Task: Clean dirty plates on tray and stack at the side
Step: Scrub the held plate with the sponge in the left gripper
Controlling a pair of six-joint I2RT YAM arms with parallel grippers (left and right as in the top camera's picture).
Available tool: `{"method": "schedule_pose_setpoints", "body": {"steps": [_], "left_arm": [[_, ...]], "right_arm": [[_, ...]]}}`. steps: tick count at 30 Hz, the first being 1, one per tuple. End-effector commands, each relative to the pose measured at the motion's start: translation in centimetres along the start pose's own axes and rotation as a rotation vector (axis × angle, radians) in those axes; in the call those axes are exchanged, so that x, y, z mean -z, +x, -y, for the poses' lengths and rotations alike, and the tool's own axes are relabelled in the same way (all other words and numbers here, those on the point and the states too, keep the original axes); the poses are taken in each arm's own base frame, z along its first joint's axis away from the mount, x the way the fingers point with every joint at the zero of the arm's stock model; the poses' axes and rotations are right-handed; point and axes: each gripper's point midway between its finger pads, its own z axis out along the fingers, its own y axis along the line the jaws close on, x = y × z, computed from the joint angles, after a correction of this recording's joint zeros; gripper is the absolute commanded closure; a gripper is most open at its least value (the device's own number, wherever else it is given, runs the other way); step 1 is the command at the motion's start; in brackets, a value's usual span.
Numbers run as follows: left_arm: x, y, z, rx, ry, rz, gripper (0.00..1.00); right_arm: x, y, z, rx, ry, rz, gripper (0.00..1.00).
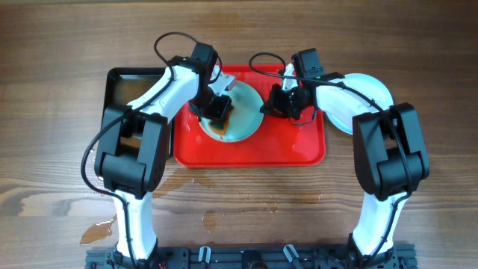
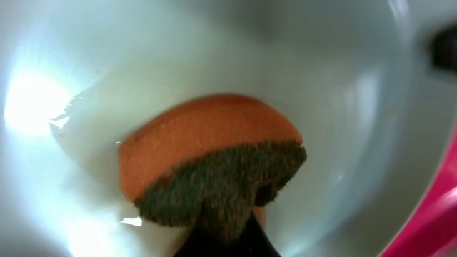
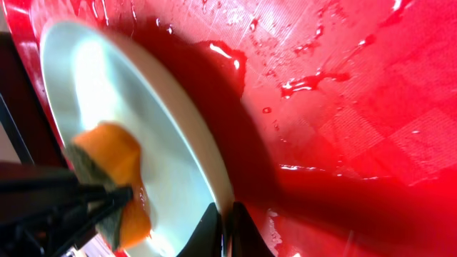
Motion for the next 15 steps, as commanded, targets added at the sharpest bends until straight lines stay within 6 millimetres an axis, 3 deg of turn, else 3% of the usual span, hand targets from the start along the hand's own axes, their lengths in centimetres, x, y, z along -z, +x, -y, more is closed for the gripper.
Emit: {"method": "schedule_pose_setpoints", "body": {"steps": [1,6,10,15], "left_arm": [[-2.9,-0.2,1.9,-0.028,0.058,0.000,0.96],[-3.0,-1.6,-2.0,0.224,-0.263,0.084,0.96],[-1.3,-1.7,-5.9,0.490,-0.509,0.192,0.96],[0.3,-2.0,-8.3,0.644,-0.646,0.305,0.96]], "right_arm": [[-1.1,0.7,1.1,-0.044,0.023,-0.027,0.96],[-1.1,0.7,1.1,-0.044,0.023,-0.027,0.96],[-1.1,0.7,1.1,-0.044,0.023,-0.027,0.96],[-1.1,0.7,1.1,-0.043,0.023,-0.027,0.96]]}}
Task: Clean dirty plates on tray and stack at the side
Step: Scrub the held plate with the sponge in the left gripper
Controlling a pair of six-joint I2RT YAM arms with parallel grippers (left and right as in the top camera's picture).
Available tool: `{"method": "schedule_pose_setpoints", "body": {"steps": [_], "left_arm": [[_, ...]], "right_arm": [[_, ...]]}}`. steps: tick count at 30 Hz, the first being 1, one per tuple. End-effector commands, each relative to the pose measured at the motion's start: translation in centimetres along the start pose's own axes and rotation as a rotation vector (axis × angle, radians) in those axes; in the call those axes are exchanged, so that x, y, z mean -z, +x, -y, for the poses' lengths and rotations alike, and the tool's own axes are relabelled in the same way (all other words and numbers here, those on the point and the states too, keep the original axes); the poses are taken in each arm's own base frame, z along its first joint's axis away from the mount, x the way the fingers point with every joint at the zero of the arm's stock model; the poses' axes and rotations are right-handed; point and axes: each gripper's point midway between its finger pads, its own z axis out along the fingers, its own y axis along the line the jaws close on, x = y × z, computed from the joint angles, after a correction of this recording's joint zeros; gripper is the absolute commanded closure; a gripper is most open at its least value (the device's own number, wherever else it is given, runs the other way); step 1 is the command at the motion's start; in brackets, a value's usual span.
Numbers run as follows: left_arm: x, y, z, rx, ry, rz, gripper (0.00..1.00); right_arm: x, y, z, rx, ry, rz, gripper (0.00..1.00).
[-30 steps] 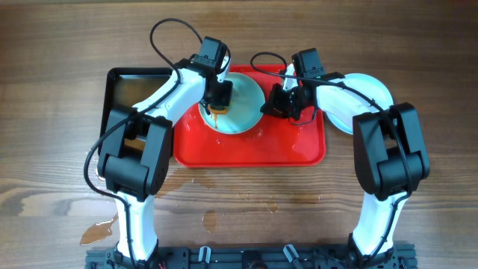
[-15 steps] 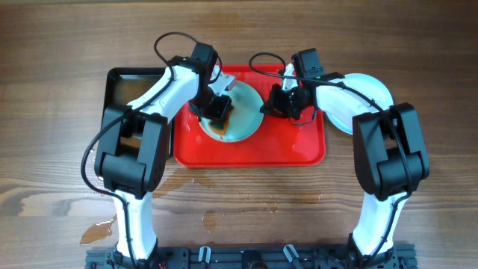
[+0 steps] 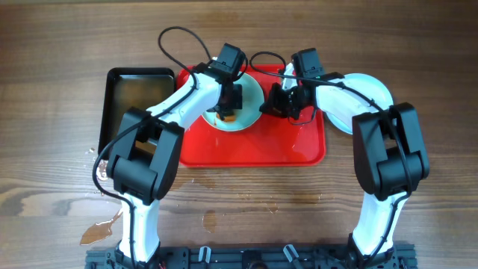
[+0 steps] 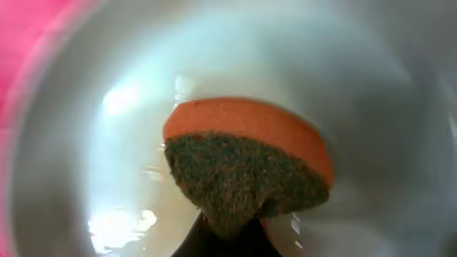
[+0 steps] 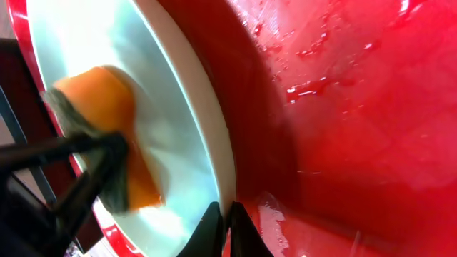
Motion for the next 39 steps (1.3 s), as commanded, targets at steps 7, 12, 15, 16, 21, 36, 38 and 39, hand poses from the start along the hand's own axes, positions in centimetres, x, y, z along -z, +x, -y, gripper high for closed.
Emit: {"method": "schedule_pose_setpoints", "body": {"steps": [7,12,15,16,21,36,38,39], "left_arm": [[-1.7,-1.7,-7.0,0.201,-0.328,0.149,0.96],[-2.5,3.1,-3.2,-0.044,-0.089,-0.134,0.96],[-1.4,7.6,-0.6,-0.128,0.109,-0.351,0.96],[-0.9,8.6,0.1,-0.145,0.167,-0.397,0.96],[1.4,10.7,4.2,-0.302,0.490,-0.480,0.96],[-3.0,-0.9,-2.3,0.058,0.056,-0.023,0.96],[-3.0,-2.2,-4.0,0.143,-0.015,0.035,0.96],[-3.0,-2.6,-5.1,0.181,-0.064,0.061,0.96]], "right_arm": [[-1.0,0.7,1.3,-0.026,0.026,-0.029,0.96],[-1.0,0.7,1.3,-0.025,0.026,-0.029,0.96],[-1.0,0.8,1.3,-0.025,0.026,-0.030,0.96],[-1.0,0.8,1.3,-0.024,0.023,-0.031,0.96],[-1.0,0.9,1.1,-0.022,0.016,-0.036,0.95],[-1.0,1.0,1.1,-0.020,0.012,-0.041,0.96],[-1.0,1.0,1.1,-0.020,0.013,-0.041,0.96],[-1.0,1.0,1.1,-0.020,0.013,-0.041,0.96]]}}
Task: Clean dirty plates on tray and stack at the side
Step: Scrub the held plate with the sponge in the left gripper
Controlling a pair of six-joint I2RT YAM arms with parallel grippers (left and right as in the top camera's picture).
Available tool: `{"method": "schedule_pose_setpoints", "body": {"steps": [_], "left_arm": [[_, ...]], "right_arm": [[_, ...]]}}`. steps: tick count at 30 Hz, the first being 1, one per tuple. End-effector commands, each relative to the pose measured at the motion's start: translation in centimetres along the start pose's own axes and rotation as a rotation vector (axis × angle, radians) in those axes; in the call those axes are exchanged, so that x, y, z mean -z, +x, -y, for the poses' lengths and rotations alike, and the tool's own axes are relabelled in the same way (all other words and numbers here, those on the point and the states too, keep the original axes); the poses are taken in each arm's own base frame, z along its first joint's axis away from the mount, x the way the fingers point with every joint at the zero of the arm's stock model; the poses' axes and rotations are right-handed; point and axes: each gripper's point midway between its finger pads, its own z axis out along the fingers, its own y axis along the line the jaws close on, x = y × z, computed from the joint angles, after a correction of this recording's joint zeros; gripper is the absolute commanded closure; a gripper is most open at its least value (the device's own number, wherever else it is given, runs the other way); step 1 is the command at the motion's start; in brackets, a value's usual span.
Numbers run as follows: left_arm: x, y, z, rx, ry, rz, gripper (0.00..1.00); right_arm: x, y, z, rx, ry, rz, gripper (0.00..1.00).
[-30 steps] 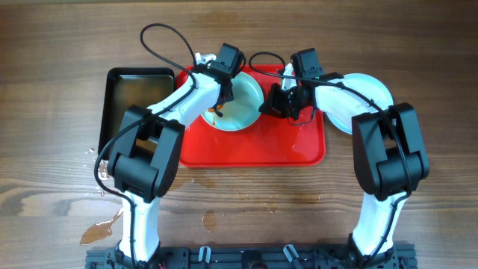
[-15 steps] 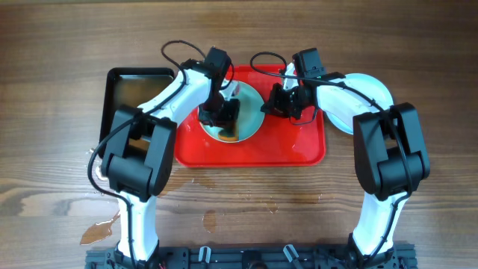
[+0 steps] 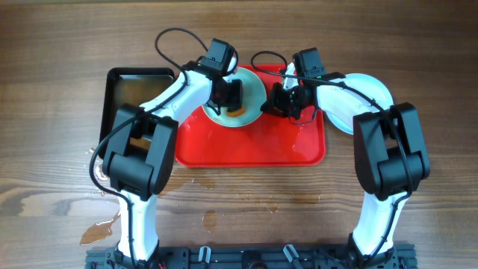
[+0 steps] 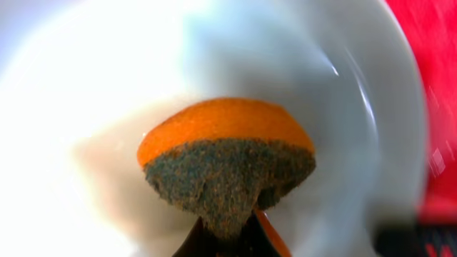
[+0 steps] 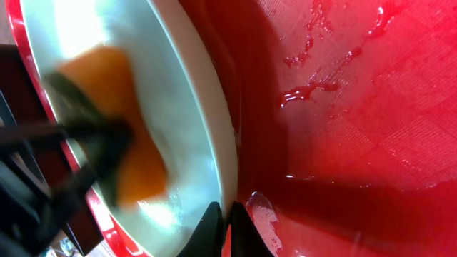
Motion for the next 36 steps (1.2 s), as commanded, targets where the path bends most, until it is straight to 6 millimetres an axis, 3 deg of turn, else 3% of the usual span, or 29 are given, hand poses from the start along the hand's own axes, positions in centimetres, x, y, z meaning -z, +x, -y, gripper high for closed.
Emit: {"method": "schedule_pose_setpoints", "body": {"steps": [1,6,8,10,14,17,18,21,25,32,36], "left_arm": [[-0.4,-1.2,-8.4,0.225,-0.343,0.113,0.96],[0.2,0.4,-10.2,0.239,-0.448,0.069,0.96],[0.1,2.6,-9.8,0.221,-0.424,-0.037,0.96],[-0.2,5.1,-7.9,0.144,-0.305,-0.186,0.96],[0.7,9.7,-2.0,-0.008,0.077,-0.438,0.96],[2.0,10.9,1.4,-0.089,0.317,-0.495,0.96],[2.3,10.9,2.3,-0.116,0.382,-0.491,0.96],[2.0,10.1,2.6,-0.137,0.397,-0.454,0.96],[0.5,7.0,2.2,-0.164,0.340,-0.315,0.96],[-1.5,0.4,-3.4,-0.048,-0.051,-0.031,0.96],[-0.8,-0.9,-7.4,0.122,-0.288,0.068,0.96]], "right_arm": [[-1.1,1.1,0.9,-0.011,0.013,-0.045,0.96],[-1.1,1.1,0.9,-0.008,0.012,-0.044,0.96],[-1.1,1.1,0.9,-0.007,0.012,-0.044,0.96],[-1.1,1.1,0.9,-0.003,0.011,-0.044,0.96],[-1.1,1.1,0.8,0.000,0.008,-0.046,0.96],[-1.1,1.2,0.8,-0.001,0.008,-0.047,0.96],[-1.1,1.2,0.8,0.000,0.005,-0.048,0.96],[-1.1,1.2,0.8,0.000,0.005,-0.048,0.96],[-1.1,1.2,0.8,-0.001,0.006,-0.048,0.96],[-1.1,1.1,0.8,0.000,0.005,-0.046,0.96],[-1.1,1.1,0.8,0.001,0.005,-0.046,0.96]]}}
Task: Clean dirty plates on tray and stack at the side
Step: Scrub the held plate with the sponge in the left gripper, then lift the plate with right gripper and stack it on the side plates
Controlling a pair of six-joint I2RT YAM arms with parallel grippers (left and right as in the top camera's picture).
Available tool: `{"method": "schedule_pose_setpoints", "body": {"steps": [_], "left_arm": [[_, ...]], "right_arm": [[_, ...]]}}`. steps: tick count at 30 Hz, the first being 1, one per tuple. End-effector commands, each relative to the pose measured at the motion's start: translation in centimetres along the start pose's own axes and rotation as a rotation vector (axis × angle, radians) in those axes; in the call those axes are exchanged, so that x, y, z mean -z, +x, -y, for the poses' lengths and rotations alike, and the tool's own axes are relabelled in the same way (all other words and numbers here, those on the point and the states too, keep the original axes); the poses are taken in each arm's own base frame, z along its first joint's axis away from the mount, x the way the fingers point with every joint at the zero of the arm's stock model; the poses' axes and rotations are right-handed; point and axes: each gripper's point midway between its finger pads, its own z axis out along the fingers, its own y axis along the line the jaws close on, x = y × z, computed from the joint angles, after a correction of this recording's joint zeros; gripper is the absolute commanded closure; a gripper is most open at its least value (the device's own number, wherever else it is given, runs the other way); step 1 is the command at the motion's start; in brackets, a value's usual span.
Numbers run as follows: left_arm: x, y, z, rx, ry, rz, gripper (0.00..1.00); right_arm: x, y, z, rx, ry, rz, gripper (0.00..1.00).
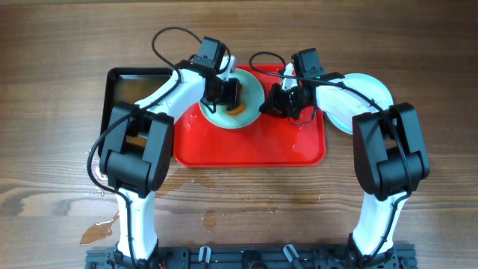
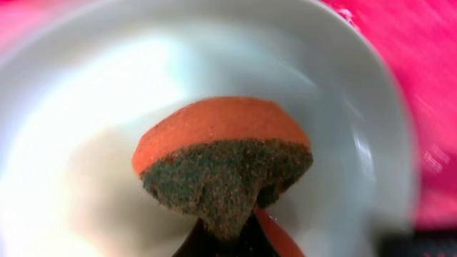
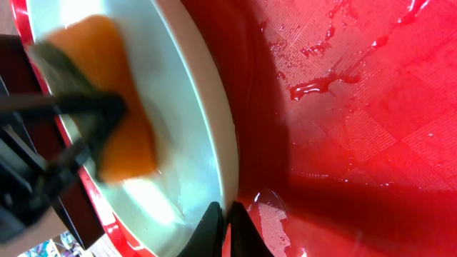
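Observation:
A pale green plate (image 1: 246, 112) is tilted up on the red tray (image 1: 254, 149). My right gripper (image 3: 223, 211) is shut on the plate's rim (image 3: 221, 143). My left gripper (image 2: 227, 235) is shut on an orange sponge with a dark scouring side (image 2: 225, 164), pressed against the plate's inner face (image 2: 93, 143). The sponge (image 1: 236, 109) shows orange in the overhead view and again as the sponge (image 3: 114, 114) in the right wrist view. A stack of clean plates (image 1: 373, 93) lies right of the tray.
A black tray (image 1: 127, 86) holding brownish water stands left of the red tray. Water is smeared over the red tray's floor (image 3: 343, 86), and puddles (image 1: 101, 232) lie on the wooden table near the front left.
My left gripper with the sponge has shifted a little left and toward the back on the plate. The right gripper holds the rim as before.
Throughout, my right gripper held the plate's rim tilted on the red tray. My left gripper's sponge was at the plate's lower left, then further right and back, then near the middle, and now slightly left again.

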Motion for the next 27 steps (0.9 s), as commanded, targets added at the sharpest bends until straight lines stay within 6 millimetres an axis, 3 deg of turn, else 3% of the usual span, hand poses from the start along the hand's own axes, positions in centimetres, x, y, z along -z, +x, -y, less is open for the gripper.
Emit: {"method": "schedule_pose_setpoints", "body": {"steps": [1,4,7,16,18,19,21,27], "left_arm": [[0.1,0.3,-7.9,0.223,-0.401,0.077,0.96],[1.2,1.5,-8.7,0.278,-0.460,0.050,0.96],[3.6,2.1,-7.8,0.275,-0.458,0.026,0.96],[12.9,1.1,1.4,0.242,-0.035,0.046,0.96],[14.1,1.5,2.2,0.245,0.010,0.038,0.96],[14.4,1.7,2.3,0.250,0.025,0.029,0.96],[15.1,2.2,2.3,0.267,0.048,0.007,0.96],[17.3,0.7,-2.3,0.378,0.046,0.059,0.96]], "right_arm": [[-1.0,0.8,1.1,-0.015,0.016,-0.034,0.96],[-1.0,0.8,1.2,-0.015,0.019,-0.032,0.96],[-1.0,0.7,1.1,-0.013,0.018,-0.030,0.96],[-1.0,0.3,0.9,0.009,0.011,-0.012,0.96],[-0.9,-0.3,0.5,0.040,0.000,0.005,0.83],[-0.8,-0.6,0.2,0.057,-0.005,0.015,0.73],[-0.6,-1.7,-0.2,0.088,-0.002,0.054,0.62],[-0.5,-3.0,-0.3,0.130,0.017,0.112,0.60]]}}
